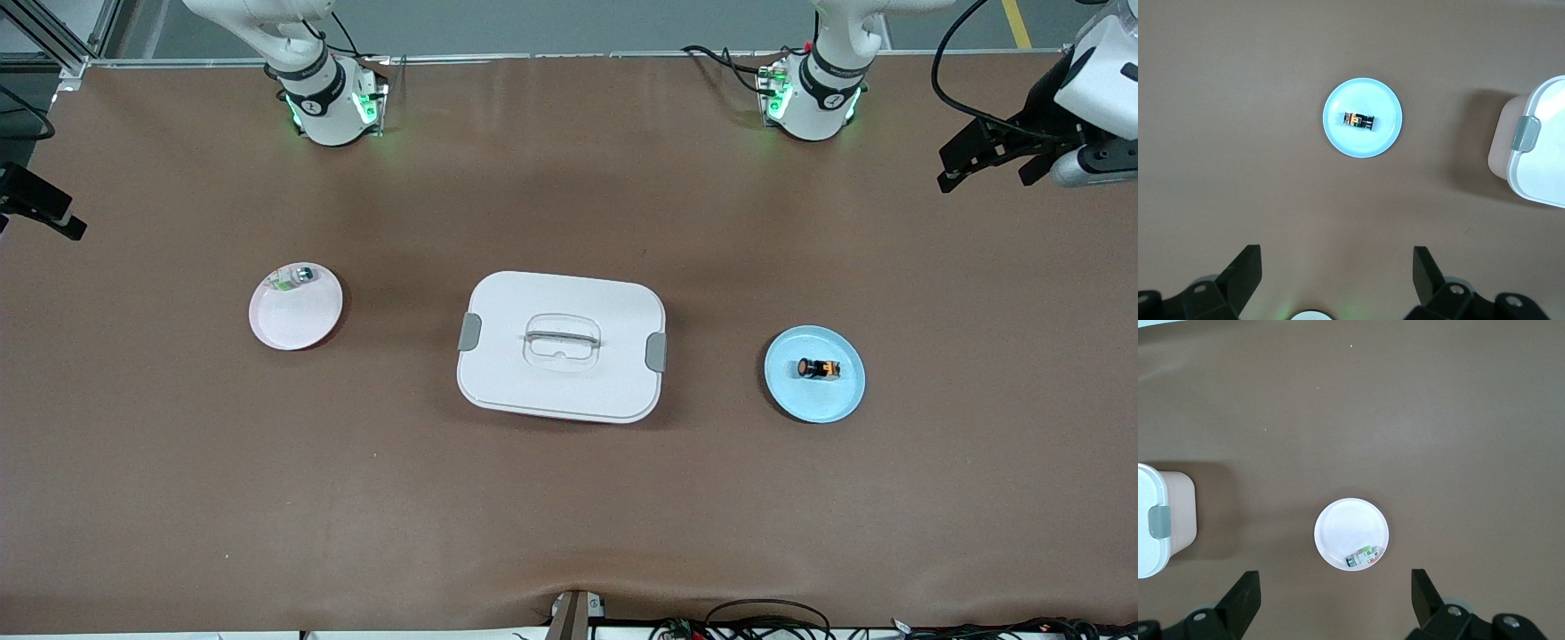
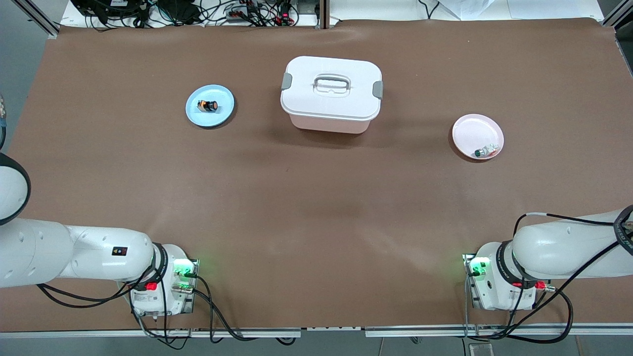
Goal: Transfer orange switch to right arm and place
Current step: 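Move the left gripper toward the light blue dish, then lower the left gripper over the orange switch on the blue dish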
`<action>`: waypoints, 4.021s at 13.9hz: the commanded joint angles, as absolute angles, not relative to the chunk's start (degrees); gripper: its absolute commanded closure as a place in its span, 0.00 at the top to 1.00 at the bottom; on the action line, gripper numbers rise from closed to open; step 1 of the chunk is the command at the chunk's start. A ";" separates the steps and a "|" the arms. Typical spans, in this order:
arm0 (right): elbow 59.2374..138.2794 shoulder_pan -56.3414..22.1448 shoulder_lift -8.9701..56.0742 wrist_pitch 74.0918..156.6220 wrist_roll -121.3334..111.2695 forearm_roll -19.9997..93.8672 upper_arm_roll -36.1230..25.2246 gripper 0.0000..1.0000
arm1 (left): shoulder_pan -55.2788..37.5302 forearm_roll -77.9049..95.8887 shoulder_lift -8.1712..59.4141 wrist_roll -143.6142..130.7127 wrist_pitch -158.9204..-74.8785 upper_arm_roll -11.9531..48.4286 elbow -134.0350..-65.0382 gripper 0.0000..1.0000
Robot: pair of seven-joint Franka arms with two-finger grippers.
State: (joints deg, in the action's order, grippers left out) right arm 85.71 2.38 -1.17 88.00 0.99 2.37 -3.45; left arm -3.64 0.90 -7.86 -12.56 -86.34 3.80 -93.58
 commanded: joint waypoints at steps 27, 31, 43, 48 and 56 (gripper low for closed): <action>84.02 2.73 -0.26 87.01 0.62 1.58 -3.08 1.00 | -3.43 -0.17 3.42 -8.71 -86.57 3.87 -89.91 1.00; 84.02 2.46 -0.35 87.01 0.70 1.58 -3.08 1.00 | -3.69 -5.10 6.58 -6.86 -87.97 3.96 -89.04 1.00; 84.02 2.20 -0.26 87.01 0.79 1.58 -2.90 1.00 | -0.79 -2.47 13.53 -6.86 -119.15 3.96 -107.12 1.00; 84.02 2.20 -0.26 87.01 0.79 1.58 -2.99 1.00 | -0.53 -0.01 16.16 -6.86 -128.03 4.13 -112.58 1.00; 84.02 2.29 -0.26 87.19 0.79 1.58 -2.90 1.00 | -0.44 3.69 23.20 -3.43 -140.09 5.36 -115.93 1.00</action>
State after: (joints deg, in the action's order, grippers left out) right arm 85.61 2.24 -0.99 87.98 0.99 2.36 -3.13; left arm -0.78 2.44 22.71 -5.24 -138.41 4.99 -115.49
